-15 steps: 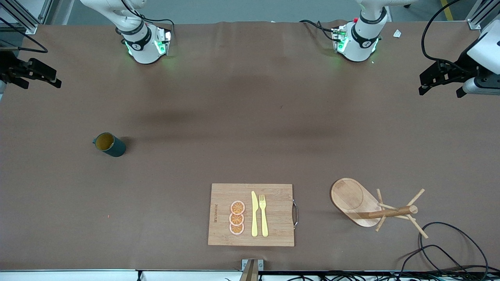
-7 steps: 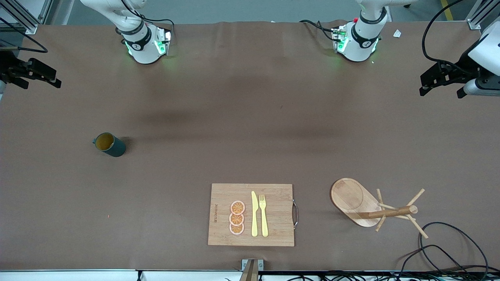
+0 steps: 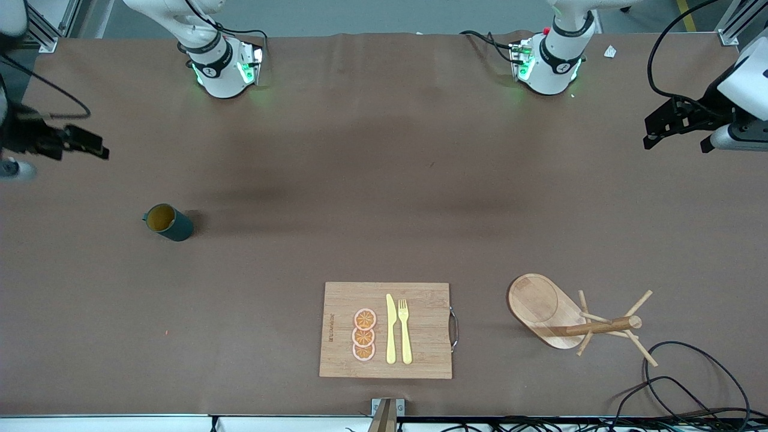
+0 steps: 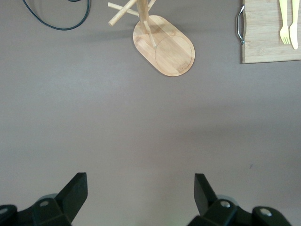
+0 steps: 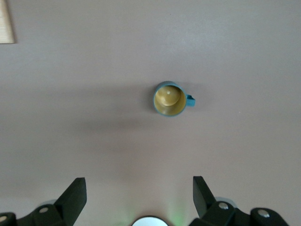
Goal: Pass cup and hang on rack
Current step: 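Reach the right gripper to the teal mug and grasp its rim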
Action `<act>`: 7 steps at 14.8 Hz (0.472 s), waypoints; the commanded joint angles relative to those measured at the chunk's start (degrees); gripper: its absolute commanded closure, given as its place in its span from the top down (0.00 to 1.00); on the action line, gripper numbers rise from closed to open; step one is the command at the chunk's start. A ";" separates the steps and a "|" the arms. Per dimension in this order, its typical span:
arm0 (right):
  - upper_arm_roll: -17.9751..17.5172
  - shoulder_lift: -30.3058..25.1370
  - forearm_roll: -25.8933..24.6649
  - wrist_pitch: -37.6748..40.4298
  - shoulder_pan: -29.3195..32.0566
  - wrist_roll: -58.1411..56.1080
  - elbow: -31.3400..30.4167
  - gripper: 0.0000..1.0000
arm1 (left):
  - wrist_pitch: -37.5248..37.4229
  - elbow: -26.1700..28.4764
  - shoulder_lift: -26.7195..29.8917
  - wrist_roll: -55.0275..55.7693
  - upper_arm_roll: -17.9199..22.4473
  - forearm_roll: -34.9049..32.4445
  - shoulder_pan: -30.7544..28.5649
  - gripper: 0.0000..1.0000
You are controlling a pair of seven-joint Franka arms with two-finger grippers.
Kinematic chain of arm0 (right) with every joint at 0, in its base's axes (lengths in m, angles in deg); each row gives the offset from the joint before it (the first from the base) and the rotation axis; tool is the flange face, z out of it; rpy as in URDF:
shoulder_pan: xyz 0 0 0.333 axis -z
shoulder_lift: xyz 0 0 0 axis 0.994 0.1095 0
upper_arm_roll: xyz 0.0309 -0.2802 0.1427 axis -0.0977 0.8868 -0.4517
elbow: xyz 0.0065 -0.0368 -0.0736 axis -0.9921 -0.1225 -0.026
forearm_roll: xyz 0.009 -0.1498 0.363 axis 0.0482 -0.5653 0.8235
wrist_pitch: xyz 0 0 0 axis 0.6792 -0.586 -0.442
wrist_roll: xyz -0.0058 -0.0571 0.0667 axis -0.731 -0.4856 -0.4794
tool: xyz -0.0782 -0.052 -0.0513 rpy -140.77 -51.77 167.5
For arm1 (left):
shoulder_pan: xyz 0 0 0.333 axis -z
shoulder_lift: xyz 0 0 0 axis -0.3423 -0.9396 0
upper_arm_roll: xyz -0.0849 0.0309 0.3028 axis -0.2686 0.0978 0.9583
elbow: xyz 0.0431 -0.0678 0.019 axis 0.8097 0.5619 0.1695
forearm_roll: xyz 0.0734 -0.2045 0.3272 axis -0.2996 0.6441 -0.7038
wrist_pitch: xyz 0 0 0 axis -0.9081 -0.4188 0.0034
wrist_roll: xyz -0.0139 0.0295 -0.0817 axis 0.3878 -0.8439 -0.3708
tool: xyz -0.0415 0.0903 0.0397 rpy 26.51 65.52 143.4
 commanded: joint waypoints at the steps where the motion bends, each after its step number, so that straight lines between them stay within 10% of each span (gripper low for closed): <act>1: -0.51 7.01 0.50 -1.51 1.59 -4.40 3.57 1.00 | -0.26 -1.28 -0.89 0.27 -0.15 0.20 -0.22 1.00; 7: -0.51 11.77 0.85 -21.70 2.65 -26.20 -9.50 1.00 | 0.00 -1.28 -1.42 0.35 -0.15 0.20 -0.13 1.00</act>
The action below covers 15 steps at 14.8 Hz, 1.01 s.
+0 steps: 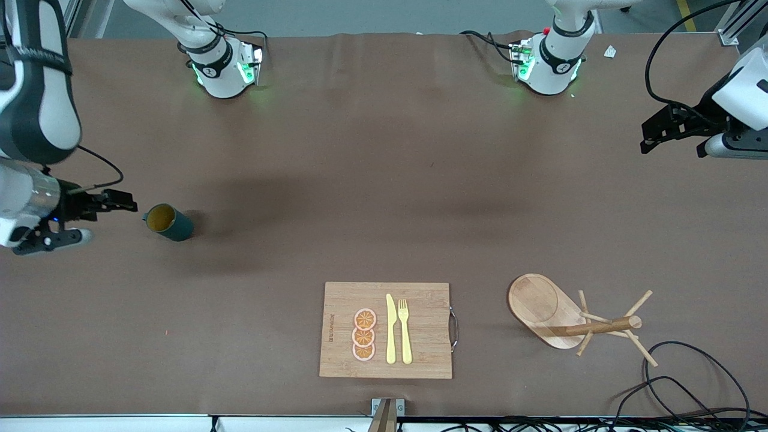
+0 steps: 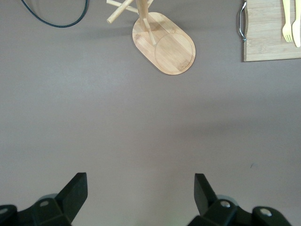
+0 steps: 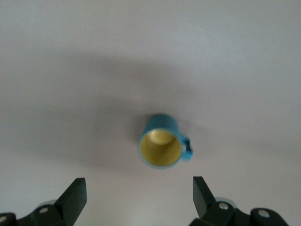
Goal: Pass cup and hang on rack
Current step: 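Reach the right gripper to the teal mug and grasp its rim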
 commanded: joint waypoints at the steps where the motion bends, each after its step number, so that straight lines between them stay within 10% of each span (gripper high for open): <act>1: -0.61 -0.35 0.82 -9.09 1.32 -8.95 -8.26 1.00 | 0.08 -1.19 -0.80 0.35 -0.14 0.20 -0.22 1.00; 12: -0.79 10.54 0.99 -27.57 6.07 -29.28 -14.53 1.00 | 0.34 -1.45 -1.60 0.35 -0.58 0.20 0.30 1.00; 14: -0.87 11.43 0.99 -28.54 6.34 -29.72 -14.88 0.77 | 0.34 -1.54 -1.60 0.35 -0.67 0.20 0.30 1.00; 15: -0.87 11.43 0.99 -28.46 6.34 -30.15 -14.96 0.48 | 0.34 -1.54 -1.60 0.35 -0.67 0.20 0.30 1.00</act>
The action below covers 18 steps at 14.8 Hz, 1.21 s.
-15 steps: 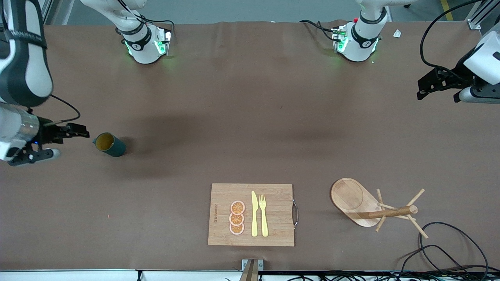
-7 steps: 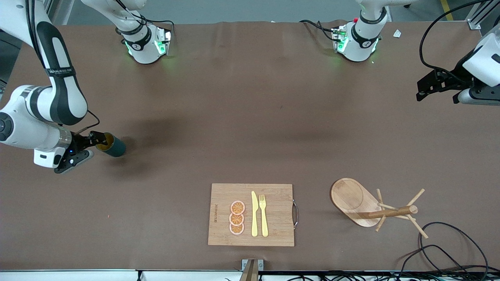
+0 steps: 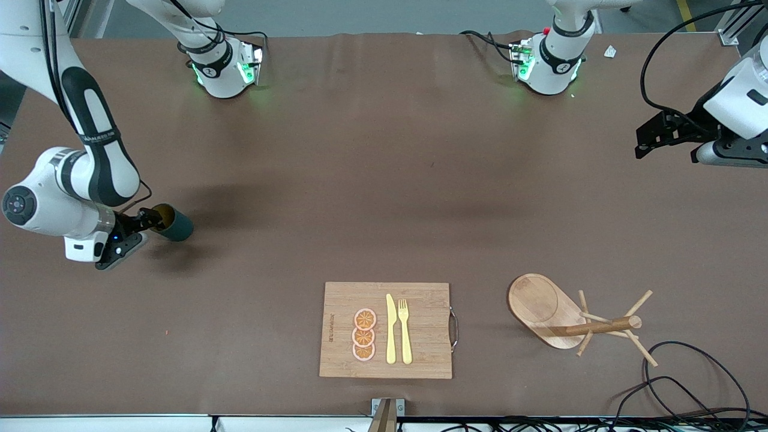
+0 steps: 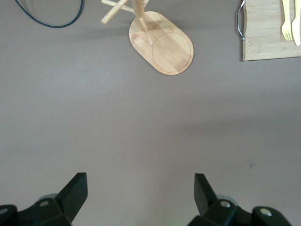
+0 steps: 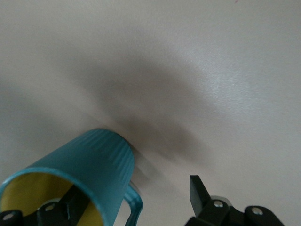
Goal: Pass cup and hang on rack
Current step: 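Reach the right gripper to the teal mug and grasp its rim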
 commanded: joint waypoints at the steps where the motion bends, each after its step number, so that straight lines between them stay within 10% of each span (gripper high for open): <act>1: -0.91 -0.12 0.99 -0.41 0.88 -1.92 -0.67 0.19 | -0.10 -1.23 -0.40 0.33 -0.15 0.20 0.01 1.00; 3: -0.99 -0.30 1.08 -0.06 0.62 -1.22 -0.41 0.00 | -0.10 -1.23 -0.40 0.33 -0.15 0.20 0.09 1.00; 7: -1.00 -2.57 9.58 4.07 -1.13 -0.26 -0.06 0.00 | -0.10 -1.23 -0.40 0.33 -0.15 0.20 -0.25 1.00; 18: -0.99 -10.23 9.95 7.50 -23.61 39.61 -0.32 0.00 | -0.10 -2.73 -0.49 0.24 0.20 0.20 -0.43 1.00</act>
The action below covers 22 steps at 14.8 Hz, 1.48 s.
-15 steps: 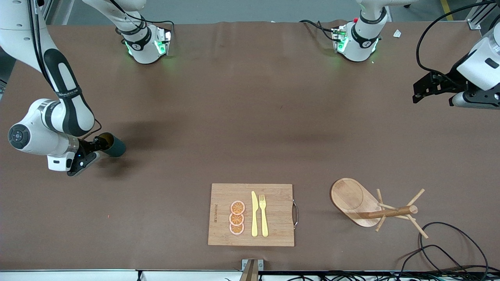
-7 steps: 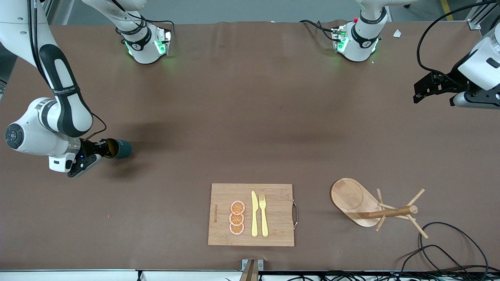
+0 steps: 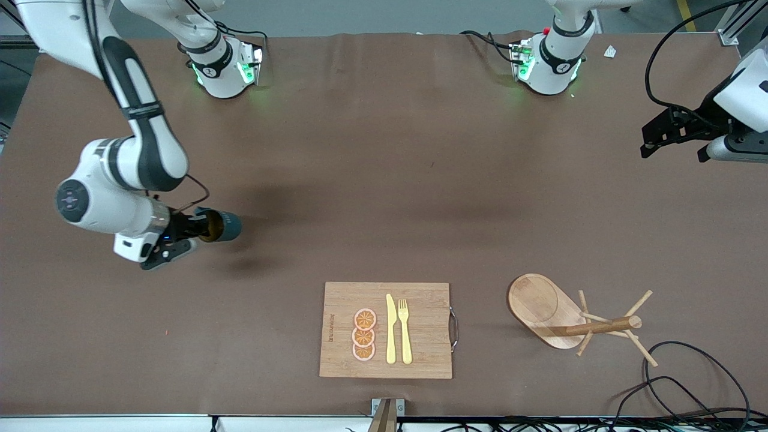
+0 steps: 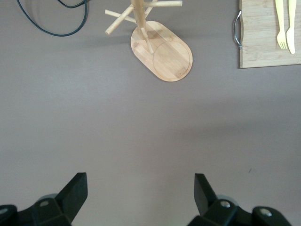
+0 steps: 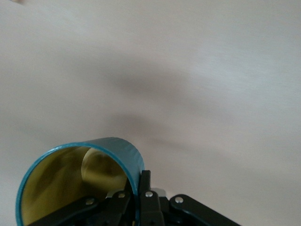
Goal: Pass cup and hang on rack
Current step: 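Carry the teal mug with the right gripper toward the table middle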
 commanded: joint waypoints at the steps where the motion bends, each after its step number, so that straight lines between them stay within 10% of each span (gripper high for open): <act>1: 0.58 -2.81 1.18 -0.57 -8.36 10.64 -1.54 0.00 | -0.24 -1.06 -0.48 0.23 0.00 0.20 -0.33 1.00; 13: 0.58 4.04 1.62 -12.88 -32.28 25.84 4.07 0.00 | -0.25 -1.06 -2.06 0.41 0.00 0.47 0.02 1.00; 22: 0.93 12.39 0.74 -12.97 -38.53 34.75 12.17 0.00 | -0.77 -0.88 -2.41 0.23 -0.79 -0.06 1.24 1.00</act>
